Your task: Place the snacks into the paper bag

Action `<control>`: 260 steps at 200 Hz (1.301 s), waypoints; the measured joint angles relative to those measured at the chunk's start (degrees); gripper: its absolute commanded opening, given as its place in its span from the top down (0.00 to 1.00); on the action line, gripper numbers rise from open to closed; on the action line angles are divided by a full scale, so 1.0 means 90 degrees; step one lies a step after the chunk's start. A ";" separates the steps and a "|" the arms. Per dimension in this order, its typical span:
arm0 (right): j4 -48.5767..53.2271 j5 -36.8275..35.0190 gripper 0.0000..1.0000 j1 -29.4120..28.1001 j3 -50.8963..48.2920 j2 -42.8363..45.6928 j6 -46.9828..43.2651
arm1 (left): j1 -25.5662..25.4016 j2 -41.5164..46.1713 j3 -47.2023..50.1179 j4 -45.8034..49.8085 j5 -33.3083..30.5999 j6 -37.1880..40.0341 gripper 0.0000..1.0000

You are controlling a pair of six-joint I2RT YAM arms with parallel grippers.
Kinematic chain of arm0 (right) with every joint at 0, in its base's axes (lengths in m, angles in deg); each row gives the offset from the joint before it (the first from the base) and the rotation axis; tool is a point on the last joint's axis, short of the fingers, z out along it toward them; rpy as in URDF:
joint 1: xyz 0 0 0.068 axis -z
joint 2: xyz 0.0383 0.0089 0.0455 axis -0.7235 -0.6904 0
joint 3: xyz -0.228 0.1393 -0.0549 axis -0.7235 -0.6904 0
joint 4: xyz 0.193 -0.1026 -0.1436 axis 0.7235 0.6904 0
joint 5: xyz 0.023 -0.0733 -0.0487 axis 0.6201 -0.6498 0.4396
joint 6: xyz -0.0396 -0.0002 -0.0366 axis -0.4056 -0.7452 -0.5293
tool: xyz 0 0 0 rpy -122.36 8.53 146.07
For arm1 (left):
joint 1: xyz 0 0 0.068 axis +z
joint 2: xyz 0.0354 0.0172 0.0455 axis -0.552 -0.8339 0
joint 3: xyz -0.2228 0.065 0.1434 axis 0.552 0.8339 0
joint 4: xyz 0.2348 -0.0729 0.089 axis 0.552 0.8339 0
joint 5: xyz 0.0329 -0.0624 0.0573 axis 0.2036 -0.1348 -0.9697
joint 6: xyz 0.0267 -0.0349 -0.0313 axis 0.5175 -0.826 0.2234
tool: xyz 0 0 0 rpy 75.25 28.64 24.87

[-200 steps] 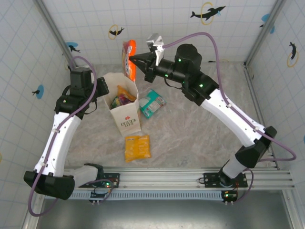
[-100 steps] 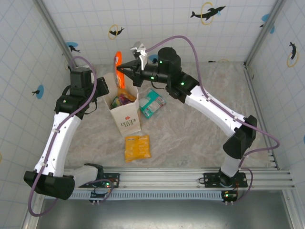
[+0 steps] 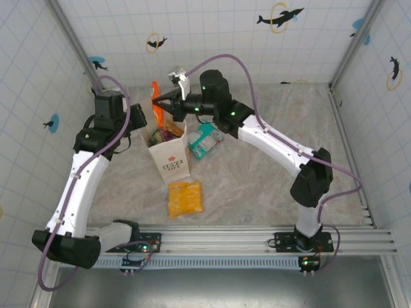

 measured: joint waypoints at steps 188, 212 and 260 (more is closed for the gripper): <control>0.0403 -0.1617 0.52 -0.0104 -0.2174 0.1858 -0.0304 | 0.0000 0.0005 0.0002 -0.0002 0.0000 0.0002 0.89; 0.0367 -0.1627 0.51 -0.0112 -0.3706 0.2599 0.0221 | 0.0000 0.0078 0.0056 -0.0034 -0.0002 0.0007 0.81; 0.0294 -0.1591 0.50 -0.0240 -0.6147 0.3196 0.1984 | 0.0000 0.0318 0.0291 -0.0090 -0.0073 0.0005 0.78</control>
